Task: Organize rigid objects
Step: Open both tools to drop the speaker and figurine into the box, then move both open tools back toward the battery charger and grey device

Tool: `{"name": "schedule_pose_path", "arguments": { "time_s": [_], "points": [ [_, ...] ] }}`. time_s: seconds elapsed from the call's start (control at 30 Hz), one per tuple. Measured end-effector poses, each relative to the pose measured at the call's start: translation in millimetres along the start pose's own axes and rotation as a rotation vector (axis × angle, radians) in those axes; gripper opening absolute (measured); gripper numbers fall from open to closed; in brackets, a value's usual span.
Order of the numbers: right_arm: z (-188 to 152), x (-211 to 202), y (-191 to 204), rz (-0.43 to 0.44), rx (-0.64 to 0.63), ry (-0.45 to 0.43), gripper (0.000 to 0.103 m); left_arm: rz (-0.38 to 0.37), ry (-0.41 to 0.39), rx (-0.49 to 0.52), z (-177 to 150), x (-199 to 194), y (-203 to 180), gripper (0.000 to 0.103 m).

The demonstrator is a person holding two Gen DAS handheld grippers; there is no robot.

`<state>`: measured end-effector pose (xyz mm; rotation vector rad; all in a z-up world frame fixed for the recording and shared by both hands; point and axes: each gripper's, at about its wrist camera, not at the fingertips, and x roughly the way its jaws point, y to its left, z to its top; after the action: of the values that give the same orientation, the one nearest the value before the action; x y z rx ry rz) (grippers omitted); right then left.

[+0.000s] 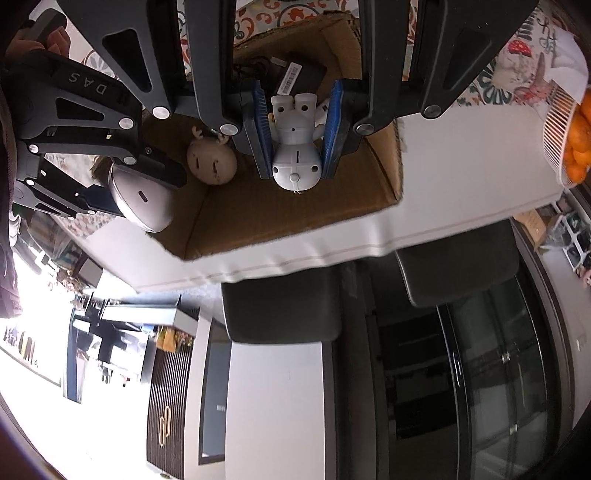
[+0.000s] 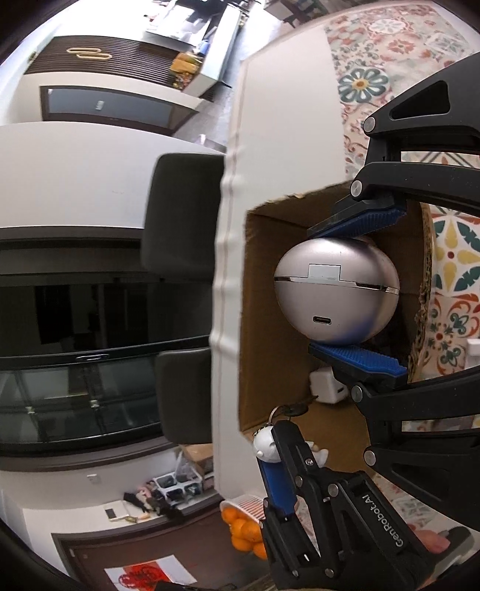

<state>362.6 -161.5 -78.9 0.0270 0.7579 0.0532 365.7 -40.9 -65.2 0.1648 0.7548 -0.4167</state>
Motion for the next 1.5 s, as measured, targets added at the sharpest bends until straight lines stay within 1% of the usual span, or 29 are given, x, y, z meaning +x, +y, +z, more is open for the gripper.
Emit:
{"name": "schedule_pose_path", "arguments": {
  "time_s": [0.2,0.33,0.4,0.43,0.47,0.5,0.53,0.6,0.63,0.7,0.73,0.77,0.8,0.87,0.93,1.0,1.07,1.2,1.37,1.5],
  "points": [
    [-10,15,-3,0.004,-0.001,0.055,0.054,0.002,0.060,-0.002,-9,15,0,0.027],
    [-13,20,-2,0.002,-0.005,0.069,0.054,0.007,0.085,-0.016,-14,17,2,0.027],
    [-14,21,-1,0.005,0.000,0.073,0.056,0.007,0.087,-0.019,-15,15,3,0.032],
    [-14,21,-1,0.006,0.003,0.073,0.060,0.008,0.083,-0.021,-16,14,3,0.033],
    [-14,19,-1,0.002,0.005,0.068,0.063,0.015,0.081,-0.022,-16,12,3,0.036],
    [-13,17,-1,-0.006,0.005,0.060,0.069,0.018,0.081,-0.022,-15,11,5,0.040],
    [-13,14,0,-0.018,0.003,0.051,0.070,0.021,0.078,-0.024,-16,7,4,0.042],
    [-12,6,1,-0.042,-0.004,0.033,0.071,0.035,0.069,-0.027,-17,1,5,0.054],
    [-11,2,2,-0.055,-0.007,0.023,0.074,0.044,0.061,-0.029,-18,-3,5,0.056],
    [-11,-10,4,-0.086,-0.011,-0.004,0.077,0.069,0.043,-0.041,-22,-13,7,0.066],
    [-11,-16,5,-0.101,-0.015,-0.019,0.080,0.079,0.035,-0.047,-24,-19,7,0.069],
    [-11,-21,6,-0.119,-0.019,-0.032,0.082,0.089,0.026,-0.052,-26,-24,8,0.074],
    [-11,-28,9,-0.140,-0.025,-0.047,0.085,0.105,0.017,-0.056,-28,-29,8,0.081],
    [-12,-41,13,-0.173,-0.036,-0.080,0.087,0.143,-0.004,-0.058,-31,-40,8,0.087],
    [-13,-50,16,-0.189,-0.042,-0.097,0.090,0.203,-0.040,-0.056,-34,-55,8,0.092],
    [-14,-59,20,-0.200,-0.047,-0.110,0.093,0.240,-0.067,-0.055,-36,-66,8,0.100],
    [-16,-66,23,-0.199,-0.047,-0.117,0.094,0.260,-0.088,-0.055,-38,-77,8,0.102],
    [-23,-79,30,-0.163,-0.025,-0.118,0.094,0.292,-0.112,-0.058,-47,-97,10,0.103],
    [-36,-90,41,-0.140,-0.032,-0.118,0.094,0.316,-0.111,-0.075,-61,-112,11,0.103],
    [-47,-96,50,-0.137,-0.048,-0.114,0.094,0.338,-0.105,-0.102,-76,-124,14,0.103]
  ]
}}
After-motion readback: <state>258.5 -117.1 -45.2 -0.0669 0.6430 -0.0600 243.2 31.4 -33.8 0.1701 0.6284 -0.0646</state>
